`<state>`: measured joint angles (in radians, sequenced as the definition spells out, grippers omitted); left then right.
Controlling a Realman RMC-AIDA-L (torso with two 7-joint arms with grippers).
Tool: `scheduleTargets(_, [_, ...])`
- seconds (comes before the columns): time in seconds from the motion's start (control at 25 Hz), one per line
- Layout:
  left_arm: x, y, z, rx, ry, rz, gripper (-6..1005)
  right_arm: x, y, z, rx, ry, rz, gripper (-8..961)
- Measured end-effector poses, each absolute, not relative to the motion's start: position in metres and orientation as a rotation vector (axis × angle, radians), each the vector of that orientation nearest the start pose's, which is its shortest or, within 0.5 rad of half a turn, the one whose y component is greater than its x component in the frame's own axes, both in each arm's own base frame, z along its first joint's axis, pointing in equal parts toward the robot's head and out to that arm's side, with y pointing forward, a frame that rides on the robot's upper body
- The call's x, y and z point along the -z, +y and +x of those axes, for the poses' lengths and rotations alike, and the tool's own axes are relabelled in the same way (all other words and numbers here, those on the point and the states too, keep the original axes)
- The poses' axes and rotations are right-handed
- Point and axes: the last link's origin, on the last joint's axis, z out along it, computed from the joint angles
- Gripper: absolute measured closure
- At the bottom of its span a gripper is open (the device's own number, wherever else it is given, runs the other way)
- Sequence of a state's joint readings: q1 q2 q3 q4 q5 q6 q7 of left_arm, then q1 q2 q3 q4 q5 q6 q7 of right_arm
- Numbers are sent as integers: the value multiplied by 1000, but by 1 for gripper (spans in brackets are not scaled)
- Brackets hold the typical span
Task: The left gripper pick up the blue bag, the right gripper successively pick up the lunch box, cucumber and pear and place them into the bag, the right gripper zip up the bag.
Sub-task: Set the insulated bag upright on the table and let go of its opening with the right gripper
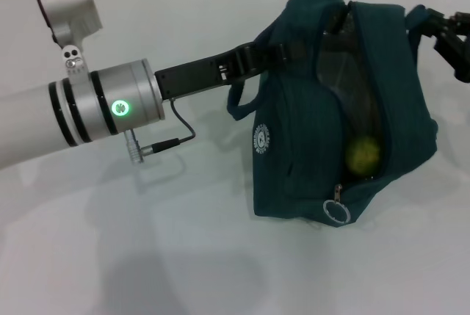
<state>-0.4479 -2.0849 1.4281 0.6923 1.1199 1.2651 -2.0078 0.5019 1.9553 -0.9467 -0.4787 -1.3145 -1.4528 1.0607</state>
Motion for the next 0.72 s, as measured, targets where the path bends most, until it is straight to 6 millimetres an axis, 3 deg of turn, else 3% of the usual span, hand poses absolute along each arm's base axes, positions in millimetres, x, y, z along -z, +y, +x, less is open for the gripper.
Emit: scheduleTargets(0.72, [25, 320, -218, 1366, -1554, -2316, 938, -25, 384, 225, -966, 307, -2415, 925])
